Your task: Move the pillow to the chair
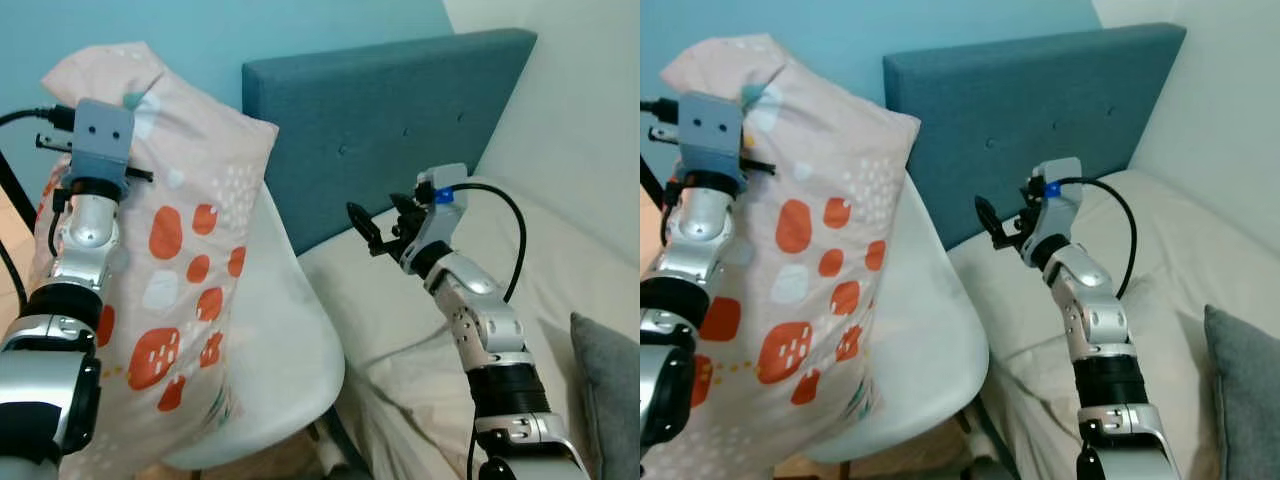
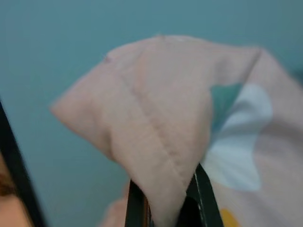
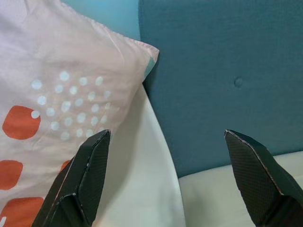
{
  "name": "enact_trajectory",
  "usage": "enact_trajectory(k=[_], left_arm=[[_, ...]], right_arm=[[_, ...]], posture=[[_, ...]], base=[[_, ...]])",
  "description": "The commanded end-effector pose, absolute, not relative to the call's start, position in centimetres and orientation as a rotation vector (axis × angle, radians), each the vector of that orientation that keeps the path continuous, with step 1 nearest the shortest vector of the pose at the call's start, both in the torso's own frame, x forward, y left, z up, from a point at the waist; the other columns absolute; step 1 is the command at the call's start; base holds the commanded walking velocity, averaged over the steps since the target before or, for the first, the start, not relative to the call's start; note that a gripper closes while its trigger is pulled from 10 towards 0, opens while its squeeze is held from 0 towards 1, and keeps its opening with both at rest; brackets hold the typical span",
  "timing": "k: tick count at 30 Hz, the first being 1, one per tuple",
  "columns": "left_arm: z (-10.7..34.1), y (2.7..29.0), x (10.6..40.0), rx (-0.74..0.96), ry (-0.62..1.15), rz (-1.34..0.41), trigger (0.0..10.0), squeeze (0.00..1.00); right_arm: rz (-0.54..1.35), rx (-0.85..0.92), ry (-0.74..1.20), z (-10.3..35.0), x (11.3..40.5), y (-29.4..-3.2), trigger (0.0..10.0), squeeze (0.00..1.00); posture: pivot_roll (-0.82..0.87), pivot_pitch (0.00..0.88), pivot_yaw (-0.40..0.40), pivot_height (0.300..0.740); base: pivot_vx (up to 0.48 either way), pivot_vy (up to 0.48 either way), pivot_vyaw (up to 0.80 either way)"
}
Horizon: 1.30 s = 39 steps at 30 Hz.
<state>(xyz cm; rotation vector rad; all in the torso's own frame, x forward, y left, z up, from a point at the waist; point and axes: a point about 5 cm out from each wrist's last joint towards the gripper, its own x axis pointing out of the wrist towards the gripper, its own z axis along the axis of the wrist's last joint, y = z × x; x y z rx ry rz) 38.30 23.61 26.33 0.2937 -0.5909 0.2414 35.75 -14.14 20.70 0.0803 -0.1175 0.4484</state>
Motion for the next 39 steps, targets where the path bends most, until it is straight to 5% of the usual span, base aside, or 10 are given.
enact_trajectory(k=[1,5,7,10,13,21,24,30,35,39], left_arm=[[26.3,21.8,38.3,0.224,-0.632,0.151,10.0,0.00],[26.7,17.0,38.4,0.019,-0.662,-0.107,10.0,0.00],[26.7,17.0,38.4,0.019,-0.662,-0.107,10.0,0.00],[27.1,13.0,37.1,-0.036,-0.695,-0.361,10.0,0.00],[26.7,10.8,36.0,0.032,-0.693,-0.529,10.0,0.00],[23.7,10.4,34.2,0.311,-0.560,-0.813,10.0,0.00],[23.3,10.5,34.0,0.352,-0.535,-0.831,10.0,0.00],[21.7,14.1,37.1,0.719,-0.333,-0.499,10.0,0.00],[21.0,15.2,37.6,0.817,-0.252,-0.454,10.0,0.00],[17.6,17.4,37.7,1.042,-0.014,-0.431,10.0,0.00]], right_arm=[[0.456,0.080,-0.118,21.0,35.8,-13.9,10.0,0.00],[0.455,0.076,-0.123,21.1,36.0,-13.9,10.0,0.00],[0.455,0.076,-0.123,21.1,36.0,-13.9,10.0,0.00],[0.452,0.075,-0.125,21.2,36.0,-13.9,10.0,0.00],[0.448,0.070,-0.128,21.2,36.0,-14.0,10.0,0.00],[0.390,0.047,-0.097,20.6,36.5,-14.7,10.0,0.00],[0.381,0.041,-0.088,20.4,36.6,-14.8,10.0,0.00],[0.369,0.027,-0.061,19.8,36.6,-14.8,10.0,0.00],[0.366,0.021,-0.052,19.6,36.6,-14.8,10.0,0.00],[0.345,0.013,-0.036,19.4,36.7,-15.2,10.0,0.00]], posture=[[-0.18,0.083,-0.055,0.620],[-0.18,0.073,-0.048,0.605],[-0.18,0.073,-0.048,0.605],[-0.19,0.067,-0.047,0.595],[-0.18,0.059,-0.044,0.585],[-0.16,0.040,-0.041,0.585],[-0.16,0.040,-0.041,0.585],[-0.15,0.034,-0.036,0.585],[-0.15,0.037,-0.035,0.585],[-0.16,0.046,-0.028,0.585]], base=[[0.000,0.000,0.00],[0.000,0.000,0.00],[0.000,0.000,0.00],[0.000,0.000,0.00],[0.000,0.000,0.00],[0.000,0.000,0.00],[0.000,0.000,0.00],[0.000,0.000,0.00],[0.000,0.000,0.00],[0.000,0.000,0.00]])
